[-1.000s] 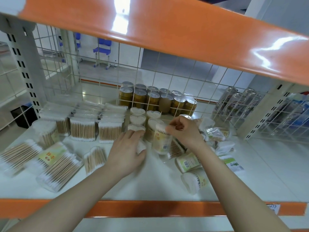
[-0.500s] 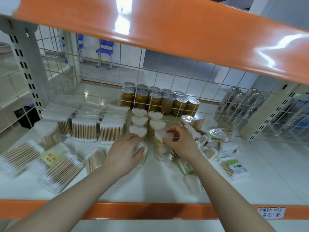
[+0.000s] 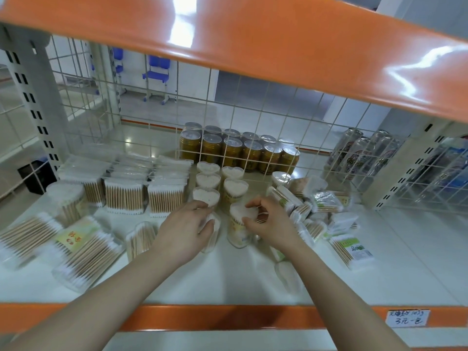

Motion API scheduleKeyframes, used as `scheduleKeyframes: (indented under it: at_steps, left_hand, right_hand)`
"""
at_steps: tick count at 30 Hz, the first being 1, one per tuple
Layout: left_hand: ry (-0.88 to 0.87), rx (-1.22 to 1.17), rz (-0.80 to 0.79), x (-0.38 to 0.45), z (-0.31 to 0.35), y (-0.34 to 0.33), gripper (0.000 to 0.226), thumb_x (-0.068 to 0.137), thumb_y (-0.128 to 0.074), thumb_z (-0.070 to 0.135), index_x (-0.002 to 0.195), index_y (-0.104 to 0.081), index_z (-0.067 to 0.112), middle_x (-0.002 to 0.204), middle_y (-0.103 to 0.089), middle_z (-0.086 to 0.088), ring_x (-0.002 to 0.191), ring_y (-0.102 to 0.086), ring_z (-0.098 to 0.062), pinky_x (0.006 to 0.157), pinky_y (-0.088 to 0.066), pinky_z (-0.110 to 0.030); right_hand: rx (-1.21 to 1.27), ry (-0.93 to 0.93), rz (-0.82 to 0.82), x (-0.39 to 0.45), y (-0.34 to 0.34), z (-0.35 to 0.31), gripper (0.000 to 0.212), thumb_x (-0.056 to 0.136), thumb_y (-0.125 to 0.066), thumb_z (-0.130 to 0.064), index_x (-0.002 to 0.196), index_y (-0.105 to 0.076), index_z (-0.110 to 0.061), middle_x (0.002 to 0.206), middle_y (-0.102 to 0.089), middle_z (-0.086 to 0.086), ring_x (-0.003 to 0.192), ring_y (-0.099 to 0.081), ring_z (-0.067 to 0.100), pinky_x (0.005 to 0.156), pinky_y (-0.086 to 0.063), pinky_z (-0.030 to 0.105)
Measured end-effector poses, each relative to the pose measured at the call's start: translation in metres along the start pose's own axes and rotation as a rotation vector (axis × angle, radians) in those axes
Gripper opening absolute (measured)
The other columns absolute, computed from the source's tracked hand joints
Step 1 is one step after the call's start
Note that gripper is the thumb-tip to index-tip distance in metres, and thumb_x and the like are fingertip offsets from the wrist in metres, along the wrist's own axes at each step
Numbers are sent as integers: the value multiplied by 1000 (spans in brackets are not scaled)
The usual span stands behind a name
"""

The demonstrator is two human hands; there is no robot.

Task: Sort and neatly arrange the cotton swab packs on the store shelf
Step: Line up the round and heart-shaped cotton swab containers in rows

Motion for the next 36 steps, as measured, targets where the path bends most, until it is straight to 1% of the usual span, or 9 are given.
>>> scheduleKeyframes:
  at_steps: [3,7,9,16,20,23,28,31,36]
  left_hand:
    - [3,-7,-7,1,-1,0,63,79,-28,45,118,-63,10,127,-56,-2,114,-51,-22,91,-41,-27]
    - [-1,10,-4,5,2,2,46,86,-41,32,117,-63,7,125,-57,-6,114,-52,-24,93,-40,-28]
    - [-14,24,-7,8,3,2,38,91,-48,23,125,-57,9,131,-53,-6,119,-48,-23,97,-36,-27]
    - [-11,66,-64,15,2,-1,44,97,-40,23,140,-40,15,150,-32,0,138,-25,-14,108,-14,-17]
    - [-14,64,-78,13,0,-1,45,98,-33,28,141,-38,15,151,-29,1,139,-24,-12,107,-13,-15]
    - [-13,75,-86,14,1,-1,66,82,-19,39,140,-40,15,150,-31,1,138,-26,-13,108,-15,-16]
    - [-14,83,-77,13,0,-1,63,85,-21,39,140,-39,14,150,-32,0,138,-27,-15,109,-18,-19]
    - [-25,87,-81,13,-1,-2,46,98,-34,30,141,-38,14,151,-30,0,138,-25,-14,109,-17,-18]
    - [-33,82,-58,15,-2,-3,46,97,-38,27,141,-37,14,151,-30,0,138,-25,-13,109,-16,-18]
  right_hand:
    - [-71,2,4,-1,3,4,25,78,-71,-23,98,-56,-24,101,-54,-2,87,-51,10,71,-40,12]
    - [-194,112,-5,-2,7,4,28,75,-73,-22,99,-59,-16,101,-47,-4,91,-45,10,78,-38,19]
    - [-246,159,-32,-3,6,2,31,74,-74,-23,101,-59,-14,102,-45,-4,93,-44,11,80,-38,22]
    - [-349,261,-17,-3,-3,3,32,76,-71,-19,103,-59,-7,108,-51,6,98,-47,20,84,-41,29]
    - [-336,266,38,2,-9,5,29,78,-69,-16,102,-59,-5,110,-52,6,98,-48,19,77,-37,23]
    - [-322,258,60,6,-12,2,26,79,-68,-14,101,-59,-4,113,-53,5,98,-49,17,73,-34,20]
    - [-326,262,80,12,-16,0,25,82,-66,-16,104,-59,-5,117,-53,4,101,-50,16,71,-34,19]
    - [-355,260,92,14,-17,0,25,82,-65,-15,104,-59,-4,117,-54,7,103,-51,20,73,-34,20]
    - [-371,277,104,17,-17,2,24,81,-66,-13,102,-60,-4,114,-55,8,103,-52,20,76,-35,20]
Point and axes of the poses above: each hand's wrist, its own x-axis towards the middle knuckle, its own y-axis out of the back of the hand, z = x × y, the point moved 2 cm from there along x, towards the middle knuckle
